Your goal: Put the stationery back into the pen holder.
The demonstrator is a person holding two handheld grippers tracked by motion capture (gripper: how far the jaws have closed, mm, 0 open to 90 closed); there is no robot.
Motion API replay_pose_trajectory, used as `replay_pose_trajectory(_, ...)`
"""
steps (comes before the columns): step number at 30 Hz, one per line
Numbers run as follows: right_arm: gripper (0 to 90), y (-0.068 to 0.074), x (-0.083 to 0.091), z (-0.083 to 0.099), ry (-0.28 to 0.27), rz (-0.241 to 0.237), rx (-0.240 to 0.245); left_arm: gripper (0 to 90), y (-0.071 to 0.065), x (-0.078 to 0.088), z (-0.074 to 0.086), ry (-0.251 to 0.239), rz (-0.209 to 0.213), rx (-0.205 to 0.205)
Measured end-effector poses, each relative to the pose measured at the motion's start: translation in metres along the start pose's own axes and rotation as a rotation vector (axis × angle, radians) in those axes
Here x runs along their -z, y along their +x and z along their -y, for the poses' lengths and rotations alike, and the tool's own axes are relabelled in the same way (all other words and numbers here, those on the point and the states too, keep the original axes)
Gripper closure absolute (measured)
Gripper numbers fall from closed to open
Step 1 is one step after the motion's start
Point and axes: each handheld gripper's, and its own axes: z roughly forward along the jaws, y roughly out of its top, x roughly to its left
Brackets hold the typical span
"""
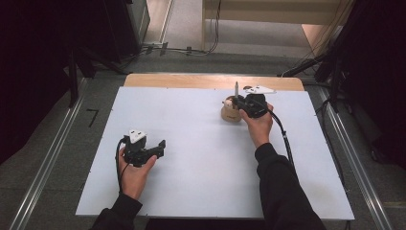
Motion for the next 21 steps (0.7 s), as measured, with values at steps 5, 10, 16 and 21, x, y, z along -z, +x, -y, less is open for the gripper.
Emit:
replay_pose_trajectory(5, 68.1, -0.001, 0.004, 0.002, -0.017, -0.012, -0.012, 25.6, 0.0, 0.0, 0.0, 0.0, -0.001, -0.003)
replay_pose_trajectory(10, 62.1, -0.005, 0.011, 0.005, -0.026, -0.031, -0.032, 25.5, 0.0, 0.0, 0.0, 0.0, -0.002, -0.005)
replay_pose_trajectory(16, 51.6, -0.008, 0.022, 0.01, -0.038, -0.053, -0.04, 25.5, -0.001, 0.0, 0.0, -0.003, -0.006, -0.007)
replay_pose_trajectory(21, 46.9, -0.007, 0.031, 0.014, -0.044, -0.063, -0.034, 25.5, -0.001, 0.0, 0.0, -0.002, -0.011, -0.012)
